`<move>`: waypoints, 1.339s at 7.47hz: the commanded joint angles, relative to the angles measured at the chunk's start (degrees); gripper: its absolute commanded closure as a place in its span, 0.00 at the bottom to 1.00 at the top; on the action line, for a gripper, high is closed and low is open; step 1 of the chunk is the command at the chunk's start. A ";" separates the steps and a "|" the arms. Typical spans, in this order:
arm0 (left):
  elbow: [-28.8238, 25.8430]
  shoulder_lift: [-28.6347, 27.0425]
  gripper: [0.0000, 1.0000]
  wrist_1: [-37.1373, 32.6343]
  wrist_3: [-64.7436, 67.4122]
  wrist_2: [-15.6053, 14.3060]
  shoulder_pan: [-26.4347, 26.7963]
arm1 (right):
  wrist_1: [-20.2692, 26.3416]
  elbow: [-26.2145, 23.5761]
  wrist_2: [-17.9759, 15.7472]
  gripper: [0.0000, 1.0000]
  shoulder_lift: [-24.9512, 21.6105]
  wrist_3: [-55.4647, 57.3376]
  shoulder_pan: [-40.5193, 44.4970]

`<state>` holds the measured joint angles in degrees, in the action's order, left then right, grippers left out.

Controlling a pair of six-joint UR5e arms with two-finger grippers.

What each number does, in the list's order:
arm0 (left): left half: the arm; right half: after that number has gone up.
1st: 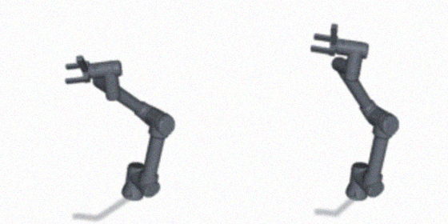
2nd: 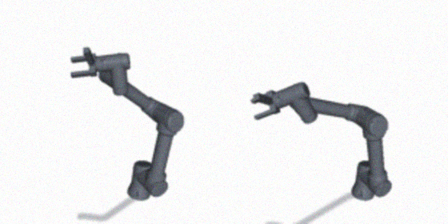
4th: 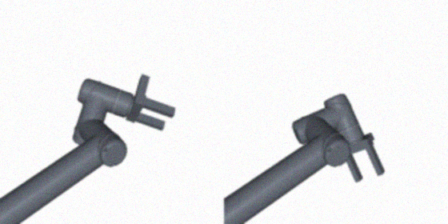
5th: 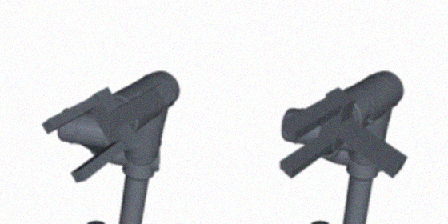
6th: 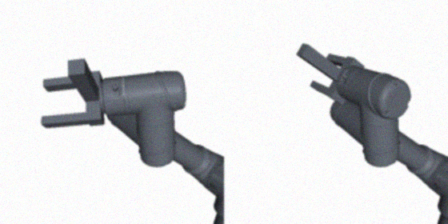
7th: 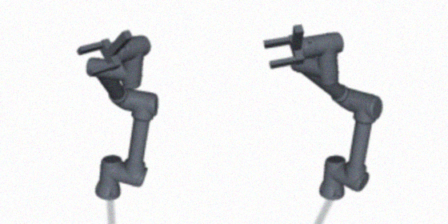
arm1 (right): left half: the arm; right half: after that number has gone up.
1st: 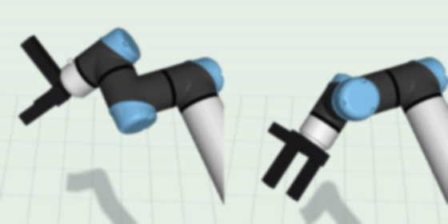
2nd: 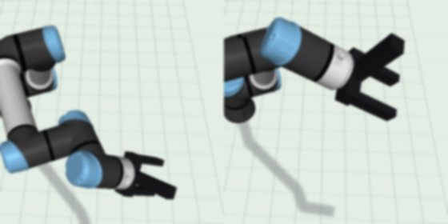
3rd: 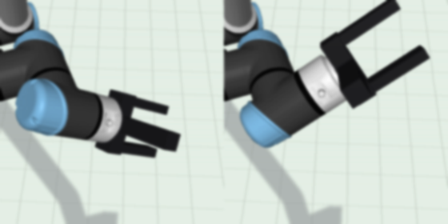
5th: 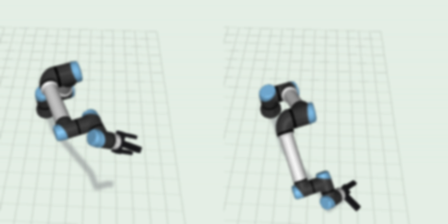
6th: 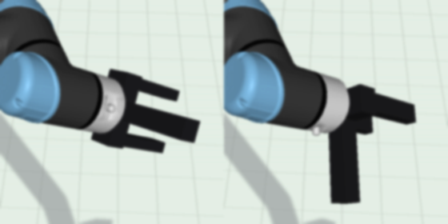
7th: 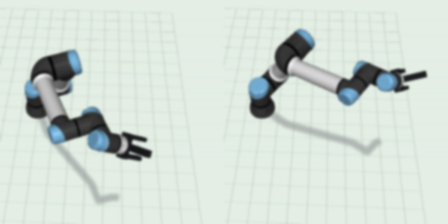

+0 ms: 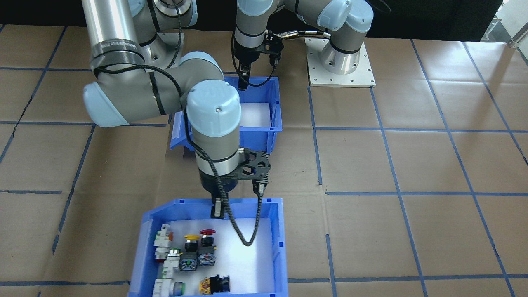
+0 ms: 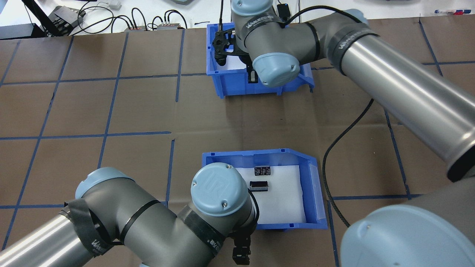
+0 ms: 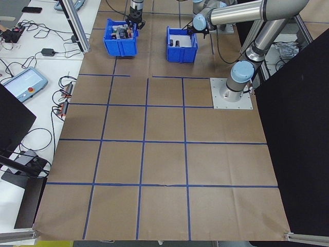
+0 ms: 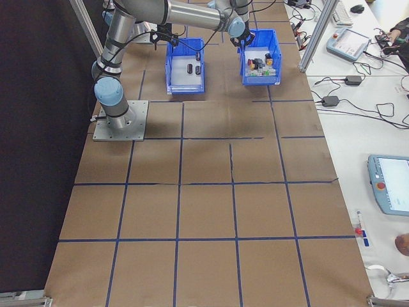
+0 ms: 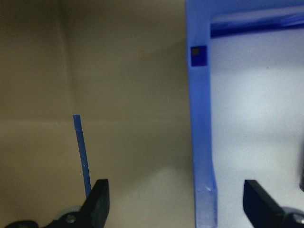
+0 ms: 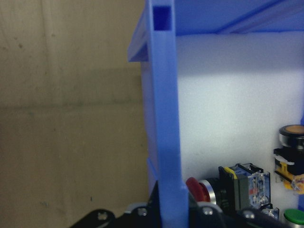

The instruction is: Place battery box in front

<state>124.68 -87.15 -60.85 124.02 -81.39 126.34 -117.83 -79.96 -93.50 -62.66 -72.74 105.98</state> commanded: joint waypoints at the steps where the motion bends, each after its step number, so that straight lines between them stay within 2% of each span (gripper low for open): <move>1: 0.04 -1.96 0.01 1.43 0.96 -0.70 0.13 | 3.92 -2.47 0.68 0.99 -6.31 -7.66 -8.82; 2: -0.05 -3.62 0.01 1.69 1.04 -0.70 0.13 | 3.84 -5.27 0.68 0.99 -8.86 -11.51 -13.03; 3: -0.13 -4.16 0.06 3.09 1.48 -0.61 0.13 | 3.84 -8.60 0.77 0.99 -11.67 -15.11 -17.60; 4: -0.14 -4.43 0.16 3.54 2.88 -0.53 0.13 | 3.84 -12.03 0.95 0.99 -14.31 -18.80 -21.13; 6: -0.05 -4.34 0.49 4.67 3.24 -0.35 0.13 | 3.84 -17.67 2.08 0.99 -19.23 -24.62 -26.15; 8: 0.13 -4.34 0.90 8.09 4.03 -0.09 0.22 | 3.23 -26.08 2.70 0.99 -26.25 -29.45 -30.28; 9: 0.48 -4.52 1.00 10.37 4.56 0.09 0.22 | 3.31 -29.52 5.23 0.99 -29.85 -30.34 -32.83; 10: 1.70 -4.17 1.00 10.74 3.60 -0.17 0.13 | 3.75 -32.34 5.78 0.99 -33.63 -34.01 -34.85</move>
<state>125.30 -91.52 -51.51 128.09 -81.42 126.54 -114.38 -108.12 -89.06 -91.45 -103.13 74.00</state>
